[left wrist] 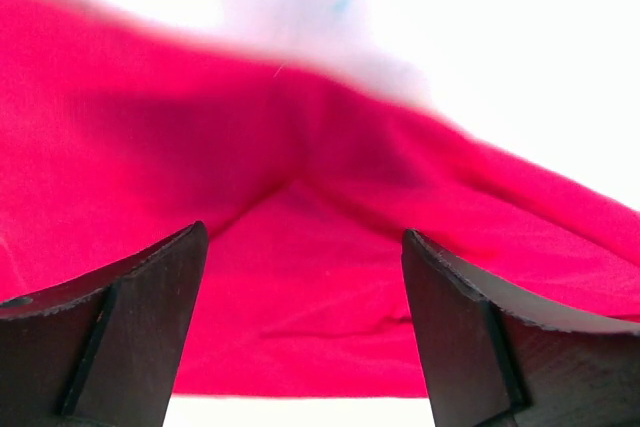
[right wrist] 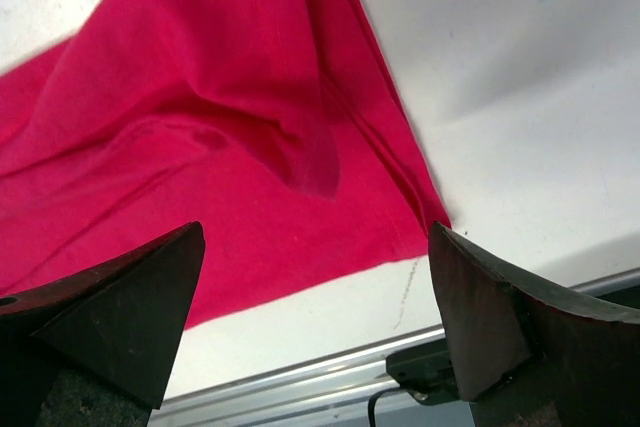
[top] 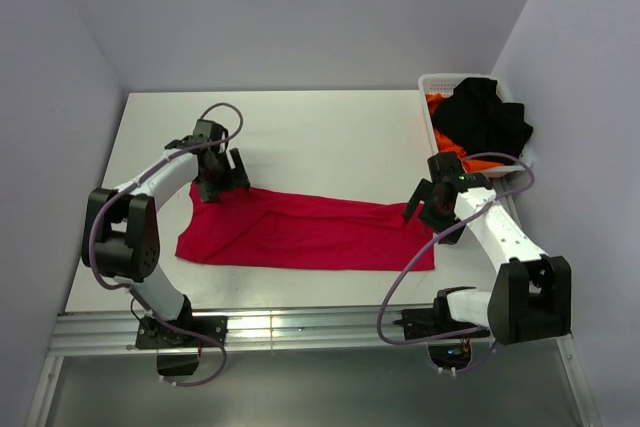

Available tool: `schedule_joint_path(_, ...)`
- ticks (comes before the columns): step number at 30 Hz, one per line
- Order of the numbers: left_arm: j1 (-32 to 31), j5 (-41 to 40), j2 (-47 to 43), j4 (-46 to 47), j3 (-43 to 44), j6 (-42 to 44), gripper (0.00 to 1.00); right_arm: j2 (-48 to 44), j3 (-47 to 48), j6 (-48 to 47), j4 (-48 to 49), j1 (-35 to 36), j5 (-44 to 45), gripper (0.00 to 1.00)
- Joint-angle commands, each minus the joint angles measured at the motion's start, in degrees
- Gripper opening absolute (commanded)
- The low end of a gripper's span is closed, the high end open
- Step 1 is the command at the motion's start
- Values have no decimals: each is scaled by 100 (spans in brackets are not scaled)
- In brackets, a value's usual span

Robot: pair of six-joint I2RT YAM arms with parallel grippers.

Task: Fold and stack the t-shirts
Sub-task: Fold the other side of the tshirt into a rectangle

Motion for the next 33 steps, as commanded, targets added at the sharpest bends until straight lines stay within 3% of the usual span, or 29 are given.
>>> schedule_joint_path(1,58,125,93,319,479,1096,86,-326,-103,-41,-146,-34,-69,100)
schedule_joint_path(12,146,924,507,460,515,1714,85,-502,-103,-128,-349,-42,-157,100)
schedule_joint_path(22,138,1022,401,557,137,1758,84,-432,-130,-181,-296,-34,-219,100)
schedule_joint_path(33,-187,952,858,495,128,1706,78,-537,-147,-199,-278,-42,-245,100)
